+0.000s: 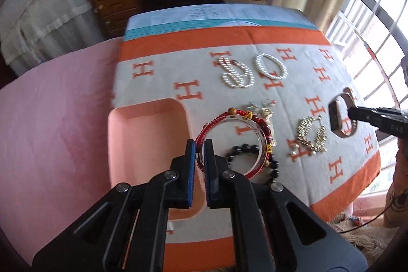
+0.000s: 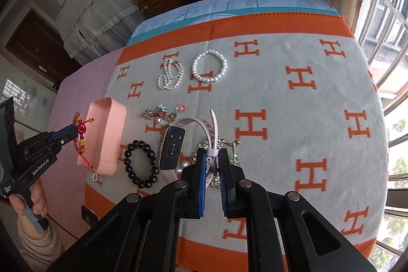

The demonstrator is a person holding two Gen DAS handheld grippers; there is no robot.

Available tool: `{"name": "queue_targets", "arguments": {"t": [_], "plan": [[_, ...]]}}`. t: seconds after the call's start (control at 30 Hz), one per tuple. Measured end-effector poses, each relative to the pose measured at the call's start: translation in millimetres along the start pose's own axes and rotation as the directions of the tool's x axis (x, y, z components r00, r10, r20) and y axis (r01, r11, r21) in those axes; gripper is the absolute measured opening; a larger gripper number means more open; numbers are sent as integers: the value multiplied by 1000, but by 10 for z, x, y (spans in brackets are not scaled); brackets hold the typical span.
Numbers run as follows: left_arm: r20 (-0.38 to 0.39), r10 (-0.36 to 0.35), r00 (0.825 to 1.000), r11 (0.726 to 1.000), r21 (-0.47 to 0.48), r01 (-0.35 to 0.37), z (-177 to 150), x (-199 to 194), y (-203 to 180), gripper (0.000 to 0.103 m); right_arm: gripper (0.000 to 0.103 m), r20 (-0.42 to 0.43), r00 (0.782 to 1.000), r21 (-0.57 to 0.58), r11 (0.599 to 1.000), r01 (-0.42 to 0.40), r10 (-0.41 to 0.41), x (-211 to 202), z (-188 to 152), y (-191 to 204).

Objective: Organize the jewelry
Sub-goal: 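Carry the bangle in the left tool while the right tool carries the watch into the pink box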

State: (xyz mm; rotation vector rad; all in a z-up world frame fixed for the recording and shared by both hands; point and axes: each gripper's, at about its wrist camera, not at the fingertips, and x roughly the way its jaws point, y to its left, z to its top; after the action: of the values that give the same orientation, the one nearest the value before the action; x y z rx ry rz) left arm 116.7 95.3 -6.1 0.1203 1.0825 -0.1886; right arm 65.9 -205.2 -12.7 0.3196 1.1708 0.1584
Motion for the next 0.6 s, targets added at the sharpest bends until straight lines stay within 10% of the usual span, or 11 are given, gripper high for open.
{"name": "queue_targets", "arguments": {"t": [0.23,0.6], "plan": [[-55,99,994,981,-162,-107,-365,219,845,4,10,-2,993,-94,989,-116,117,106,254,998],[-90,105,990,984,-135,-116,-705,568,980,4,9,-85,986,-198,967,-157,143,1051,415,2488]]}}
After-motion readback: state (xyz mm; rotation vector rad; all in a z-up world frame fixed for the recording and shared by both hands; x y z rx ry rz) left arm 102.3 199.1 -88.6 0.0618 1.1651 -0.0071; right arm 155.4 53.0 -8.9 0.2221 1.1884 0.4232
